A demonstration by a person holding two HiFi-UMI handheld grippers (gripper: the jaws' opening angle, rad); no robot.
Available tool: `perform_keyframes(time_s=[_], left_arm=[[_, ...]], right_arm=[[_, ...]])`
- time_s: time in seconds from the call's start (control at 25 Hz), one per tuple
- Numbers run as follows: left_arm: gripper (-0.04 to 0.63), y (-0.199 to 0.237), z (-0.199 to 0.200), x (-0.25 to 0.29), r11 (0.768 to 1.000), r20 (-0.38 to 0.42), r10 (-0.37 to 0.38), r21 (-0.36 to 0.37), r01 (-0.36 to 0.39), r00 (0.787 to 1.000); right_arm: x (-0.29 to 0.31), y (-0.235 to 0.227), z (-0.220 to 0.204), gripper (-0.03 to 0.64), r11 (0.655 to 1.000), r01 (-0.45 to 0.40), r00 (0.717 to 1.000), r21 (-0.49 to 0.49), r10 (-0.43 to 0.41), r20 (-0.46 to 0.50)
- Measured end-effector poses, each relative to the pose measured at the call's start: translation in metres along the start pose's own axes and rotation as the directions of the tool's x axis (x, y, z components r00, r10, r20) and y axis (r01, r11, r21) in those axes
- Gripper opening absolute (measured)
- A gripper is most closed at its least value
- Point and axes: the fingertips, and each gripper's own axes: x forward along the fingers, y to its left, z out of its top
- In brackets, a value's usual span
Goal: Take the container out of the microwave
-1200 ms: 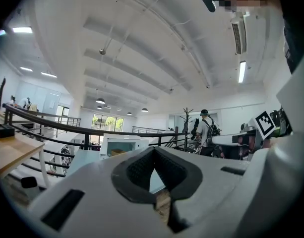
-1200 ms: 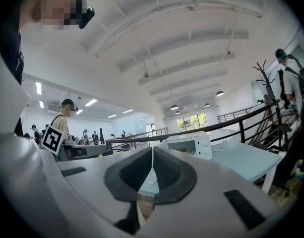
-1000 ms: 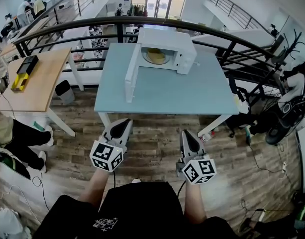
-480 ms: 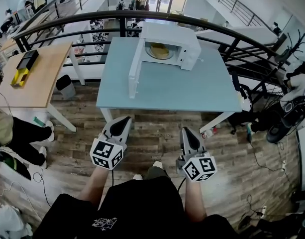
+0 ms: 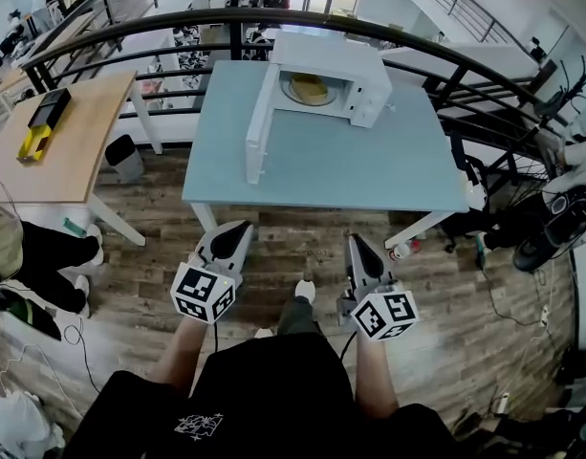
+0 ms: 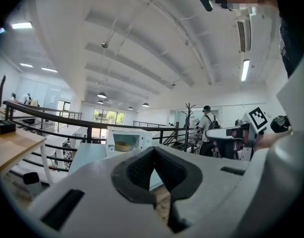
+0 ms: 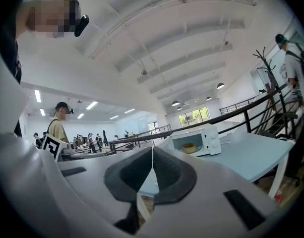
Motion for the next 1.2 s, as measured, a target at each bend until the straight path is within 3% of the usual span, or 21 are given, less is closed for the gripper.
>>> perform_keyframes(time_s=[0.52, 1.2], left_arm=[[0.008, 0.016, -0.007, 0.059, 1.000, -0.015, 0.019, -0.020, -0.019, 1.000], [0.008, 0.026, 0.020, 0.198, 1.000, -0.029, 0.013, -0.006, -0.013, 0.999]], right_arm=[[0.044, -0.045, 0.001, 0.006, 0.999, -0.036, 0.999, 0.020, 0.036, -0.002], [0.142, -0.151, 0.033, 0.006, 0.991, -0.122, 0.992, 0.052, 0.123, -0.026]])
